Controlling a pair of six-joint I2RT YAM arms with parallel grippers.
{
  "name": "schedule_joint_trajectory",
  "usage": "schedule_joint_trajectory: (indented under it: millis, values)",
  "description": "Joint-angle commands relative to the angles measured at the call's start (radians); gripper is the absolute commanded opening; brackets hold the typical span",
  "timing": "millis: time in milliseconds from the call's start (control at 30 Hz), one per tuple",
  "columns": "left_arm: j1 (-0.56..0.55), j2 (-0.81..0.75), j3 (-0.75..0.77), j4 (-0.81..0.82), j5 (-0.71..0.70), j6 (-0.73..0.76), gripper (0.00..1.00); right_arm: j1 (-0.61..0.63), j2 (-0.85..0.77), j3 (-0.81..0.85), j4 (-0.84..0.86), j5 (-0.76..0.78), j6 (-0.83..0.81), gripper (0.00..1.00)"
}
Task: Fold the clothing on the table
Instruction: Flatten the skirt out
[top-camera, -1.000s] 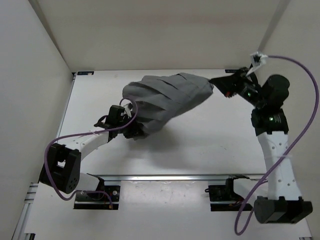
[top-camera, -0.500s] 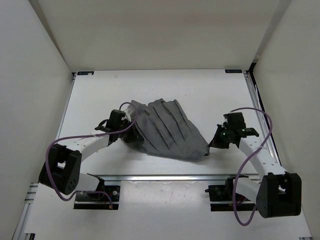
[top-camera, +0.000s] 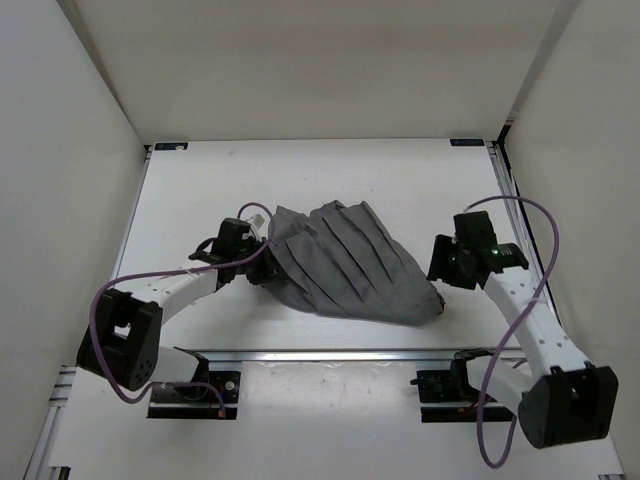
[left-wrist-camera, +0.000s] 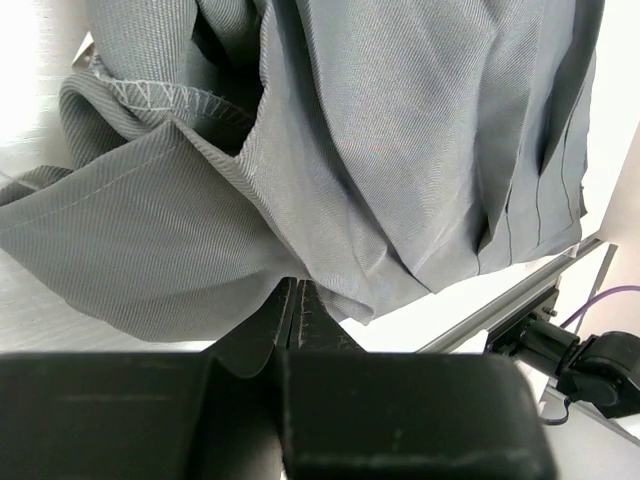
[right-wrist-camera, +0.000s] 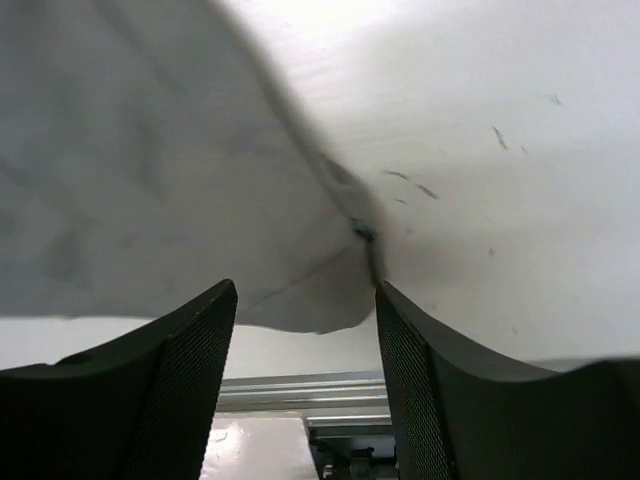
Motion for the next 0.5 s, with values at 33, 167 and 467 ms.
schedule_joint_trajectory:
  millis: [33,167,467]
  values:
    - [-0.009,-0.061,0.026,-0.033,-0.021,0.021,0.07,0.043,-0.037,0.087,0.037,-0.123,-0.063,0.67]
    - [-0.024,-0.062,-0.007,-0.027,-0.004,0.006,0.1,0.074,0.049,0.056,0.048,-0.159,-0.069,0.77]
    - [-0.026,-0.15,-0.099,-0.015,0.0,-0.037,0.09,0.372,0.203,0.075,0.172,-0.236,-0.155,0.74]
